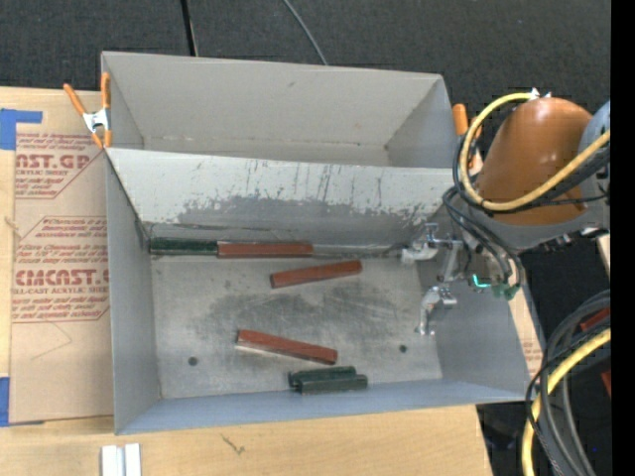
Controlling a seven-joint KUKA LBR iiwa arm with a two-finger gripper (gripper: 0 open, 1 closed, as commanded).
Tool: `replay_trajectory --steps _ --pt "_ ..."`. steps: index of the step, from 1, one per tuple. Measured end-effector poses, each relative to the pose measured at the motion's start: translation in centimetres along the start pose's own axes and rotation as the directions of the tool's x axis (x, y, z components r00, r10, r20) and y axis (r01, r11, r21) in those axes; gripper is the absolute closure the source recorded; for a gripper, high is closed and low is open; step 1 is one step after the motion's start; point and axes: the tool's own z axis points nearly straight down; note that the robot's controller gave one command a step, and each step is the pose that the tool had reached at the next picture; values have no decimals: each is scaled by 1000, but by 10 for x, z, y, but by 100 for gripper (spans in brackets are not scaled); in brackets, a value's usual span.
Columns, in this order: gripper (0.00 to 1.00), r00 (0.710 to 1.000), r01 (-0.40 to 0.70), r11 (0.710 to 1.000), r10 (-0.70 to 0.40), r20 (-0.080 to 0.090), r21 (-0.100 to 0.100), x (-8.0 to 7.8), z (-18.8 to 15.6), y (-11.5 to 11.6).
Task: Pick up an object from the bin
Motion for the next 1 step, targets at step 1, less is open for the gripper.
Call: replay_trajectory --steps 1 --pt "0 999 50 999 -50 8 2 -6 37 12"
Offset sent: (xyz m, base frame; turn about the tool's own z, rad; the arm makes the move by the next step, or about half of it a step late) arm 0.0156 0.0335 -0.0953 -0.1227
